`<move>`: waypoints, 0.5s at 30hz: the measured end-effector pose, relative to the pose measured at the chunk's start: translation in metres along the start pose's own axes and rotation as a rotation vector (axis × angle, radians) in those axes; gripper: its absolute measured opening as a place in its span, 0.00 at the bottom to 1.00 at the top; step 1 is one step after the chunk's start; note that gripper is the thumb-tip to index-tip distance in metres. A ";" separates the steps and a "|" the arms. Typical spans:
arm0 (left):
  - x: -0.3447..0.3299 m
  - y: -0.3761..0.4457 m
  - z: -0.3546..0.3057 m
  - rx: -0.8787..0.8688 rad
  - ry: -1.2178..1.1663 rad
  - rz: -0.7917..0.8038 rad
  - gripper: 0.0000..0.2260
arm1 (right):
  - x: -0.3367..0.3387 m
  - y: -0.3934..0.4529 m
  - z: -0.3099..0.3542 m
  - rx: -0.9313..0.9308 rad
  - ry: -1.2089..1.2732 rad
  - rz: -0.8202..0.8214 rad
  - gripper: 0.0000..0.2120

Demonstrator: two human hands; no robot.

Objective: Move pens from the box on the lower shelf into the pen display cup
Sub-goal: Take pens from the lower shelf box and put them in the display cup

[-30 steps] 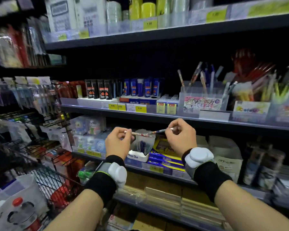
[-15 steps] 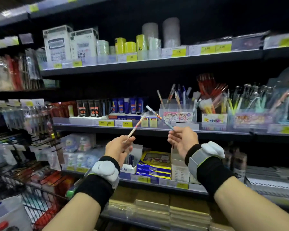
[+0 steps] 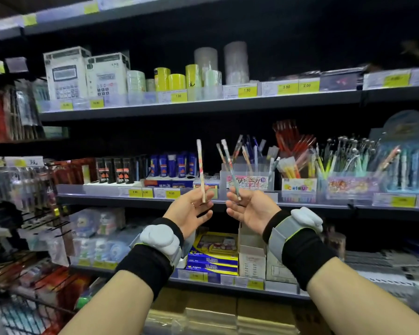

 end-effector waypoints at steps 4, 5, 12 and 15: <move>-0.003 0.016 -0.011 -0.049 0.167 -0.039 0.06 | -0.001 0.013 0.015 0.081 -0.137 0.017 0.04; -0.006 0.023 -0.015 -0.062 0.203 -0.047 0.06 | 0.001 0.019 0.021 0.106 -0.187 0.010 0.04; -0.016 0.054 -0.033 -0.193 0.431 -0.145 0.06 | 0.013 0.051 0.053 0.323 -0.514 -0.100 0.05; -0.023 0.076 -0.040 -0.290 0.512 -0.158 0.09 | 0.012 0.065 0.063 0.435 -0.623 -0.108 0.08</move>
Point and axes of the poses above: each hand's wrist, its own y-axis towards the middle knuckle, its own x-axis out of the back of the hand, z = x × y, the point moved 3 cm from there along y, towards the middle knuckle, and after that the axes turned 1 degree about -z, right-handed, at the moved point
